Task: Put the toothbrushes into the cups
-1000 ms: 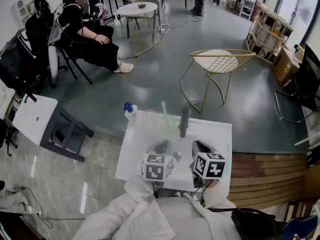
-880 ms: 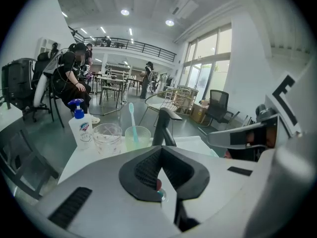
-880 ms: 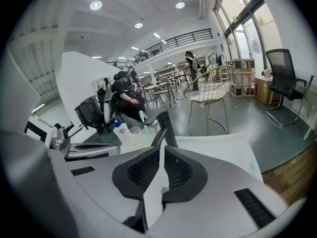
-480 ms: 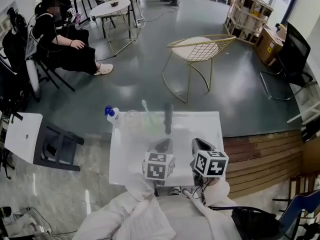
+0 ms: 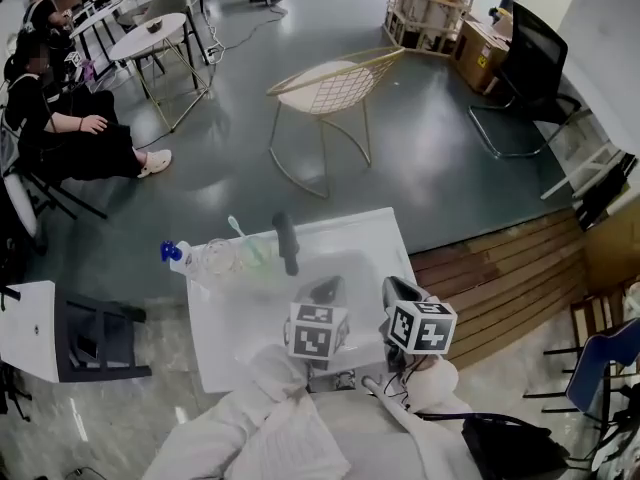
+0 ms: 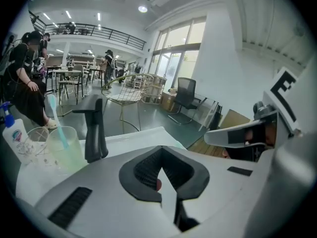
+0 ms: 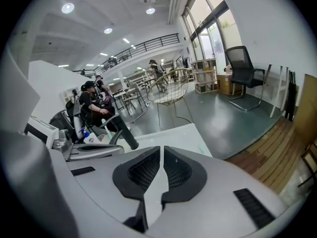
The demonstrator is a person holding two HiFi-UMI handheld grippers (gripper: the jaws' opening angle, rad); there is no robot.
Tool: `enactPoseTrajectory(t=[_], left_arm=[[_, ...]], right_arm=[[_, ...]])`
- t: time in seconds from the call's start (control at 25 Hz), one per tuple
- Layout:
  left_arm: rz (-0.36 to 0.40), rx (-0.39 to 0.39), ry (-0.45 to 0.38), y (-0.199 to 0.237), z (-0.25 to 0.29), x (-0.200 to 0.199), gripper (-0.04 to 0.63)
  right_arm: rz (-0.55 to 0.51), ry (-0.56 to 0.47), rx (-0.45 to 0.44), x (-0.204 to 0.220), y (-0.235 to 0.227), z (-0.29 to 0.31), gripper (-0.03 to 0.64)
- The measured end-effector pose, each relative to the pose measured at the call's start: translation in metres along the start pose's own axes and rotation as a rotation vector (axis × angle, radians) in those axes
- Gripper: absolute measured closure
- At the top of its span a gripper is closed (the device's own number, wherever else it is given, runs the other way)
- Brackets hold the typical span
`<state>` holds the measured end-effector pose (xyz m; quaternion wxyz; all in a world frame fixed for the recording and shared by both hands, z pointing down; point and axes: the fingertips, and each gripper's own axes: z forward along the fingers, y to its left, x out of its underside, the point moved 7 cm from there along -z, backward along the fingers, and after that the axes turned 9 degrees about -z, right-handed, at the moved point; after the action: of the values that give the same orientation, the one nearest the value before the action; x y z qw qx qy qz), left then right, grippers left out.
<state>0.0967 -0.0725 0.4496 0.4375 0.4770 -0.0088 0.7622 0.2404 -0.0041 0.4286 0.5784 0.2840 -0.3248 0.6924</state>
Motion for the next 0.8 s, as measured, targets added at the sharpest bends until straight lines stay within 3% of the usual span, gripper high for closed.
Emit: enactPoseTrajectory(t=[0.36,0.8], left_arm=[[0.017,0.048,0.072,-0.023,0.033,0.003,0.597],[-0.009,0.018,0.162,-0.026,0.070,0.015,0.597]], right_arm=[[0.060,0.025,0.051,0.008,-0.036,-0.005,0.578],[0.045,0.129,0.038,0.021,-0.079,0.020,0.577]])
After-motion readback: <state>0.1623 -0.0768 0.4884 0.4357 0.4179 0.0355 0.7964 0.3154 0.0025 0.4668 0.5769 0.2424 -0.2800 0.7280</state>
